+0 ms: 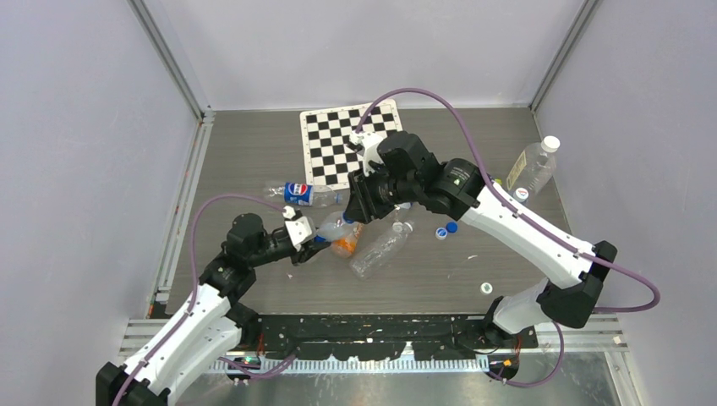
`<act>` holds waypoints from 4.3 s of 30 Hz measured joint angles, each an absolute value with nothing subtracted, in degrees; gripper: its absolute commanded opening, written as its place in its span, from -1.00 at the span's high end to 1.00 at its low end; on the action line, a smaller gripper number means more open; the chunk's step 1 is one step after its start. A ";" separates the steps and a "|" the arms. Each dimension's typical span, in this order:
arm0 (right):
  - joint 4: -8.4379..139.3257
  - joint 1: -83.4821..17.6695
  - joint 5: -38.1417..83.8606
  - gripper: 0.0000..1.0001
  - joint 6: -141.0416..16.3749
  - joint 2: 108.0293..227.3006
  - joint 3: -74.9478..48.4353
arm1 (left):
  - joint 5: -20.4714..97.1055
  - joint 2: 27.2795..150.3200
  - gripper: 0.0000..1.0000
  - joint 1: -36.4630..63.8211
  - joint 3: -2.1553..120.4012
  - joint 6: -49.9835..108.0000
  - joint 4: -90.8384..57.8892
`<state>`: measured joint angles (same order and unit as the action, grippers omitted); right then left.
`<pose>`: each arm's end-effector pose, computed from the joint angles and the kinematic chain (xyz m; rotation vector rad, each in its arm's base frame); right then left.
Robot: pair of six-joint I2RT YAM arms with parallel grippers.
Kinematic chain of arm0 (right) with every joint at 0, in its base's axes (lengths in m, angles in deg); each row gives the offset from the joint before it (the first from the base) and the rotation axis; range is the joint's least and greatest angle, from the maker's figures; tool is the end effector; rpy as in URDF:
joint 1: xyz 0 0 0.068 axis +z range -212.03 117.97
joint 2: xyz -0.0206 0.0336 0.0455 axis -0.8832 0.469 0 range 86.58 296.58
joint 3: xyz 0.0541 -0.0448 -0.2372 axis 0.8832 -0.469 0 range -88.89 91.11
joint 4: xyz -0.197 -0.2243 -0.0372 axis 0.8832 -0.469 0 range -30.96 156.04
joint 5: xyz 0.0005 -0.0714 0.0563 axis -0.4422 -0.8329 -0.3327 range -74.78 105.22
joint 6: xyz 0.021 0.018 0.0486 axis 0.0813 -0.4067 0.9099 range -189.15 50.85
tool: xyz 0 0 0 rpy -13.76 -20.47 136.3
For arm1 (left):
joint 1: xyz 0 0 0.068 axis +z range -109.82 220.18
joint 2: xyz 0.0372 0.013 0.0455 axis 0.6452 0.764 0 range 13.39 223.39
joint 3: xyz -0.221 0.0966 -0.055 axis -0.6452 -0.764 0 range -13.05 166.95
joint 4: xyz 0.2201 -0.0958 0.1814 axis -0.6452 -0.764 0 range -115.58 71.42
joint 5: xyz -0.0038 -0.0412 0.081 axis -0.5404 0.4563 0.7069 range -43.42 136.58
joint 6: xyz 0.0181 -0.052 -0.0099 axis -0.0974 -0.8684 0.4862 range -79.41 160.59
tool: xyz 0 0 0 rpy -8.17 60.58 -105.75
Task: Screw on the bottle caps
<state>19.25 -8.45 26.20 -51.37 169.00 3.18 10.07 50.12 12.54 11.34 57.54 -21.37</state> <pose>0.2021 0.2864 0.3888 -0.8307 2.2059 0.8664 0.1877 -0.1242 0.2256 1.0934 1.4795 -0.7128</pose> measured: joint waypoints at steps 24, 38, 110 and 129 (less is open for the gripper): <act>16.43 -8.78 25.26 0.88 -49.33 170.74 5.28 | 14.59 50.69 0.33 12.47 12.78 65.71 -22.30; 19.74 -8.93 19.14 0.89 -37.05 169.54 4.71 | 18.37 52.16 0.33 11.51 12.76 64.14 -17.23; 23.12 -13.89 14.84 0.89 7.19 167.14 -4.69 | 36.75 57.42 0.40 4.54 10.37 73.73 -7.79; 25.29 -13.04 11.10 0.81 22.40 167.20 -7.53 | 42.06 58.91 0.39 3.54 9.85 75.81 -6.04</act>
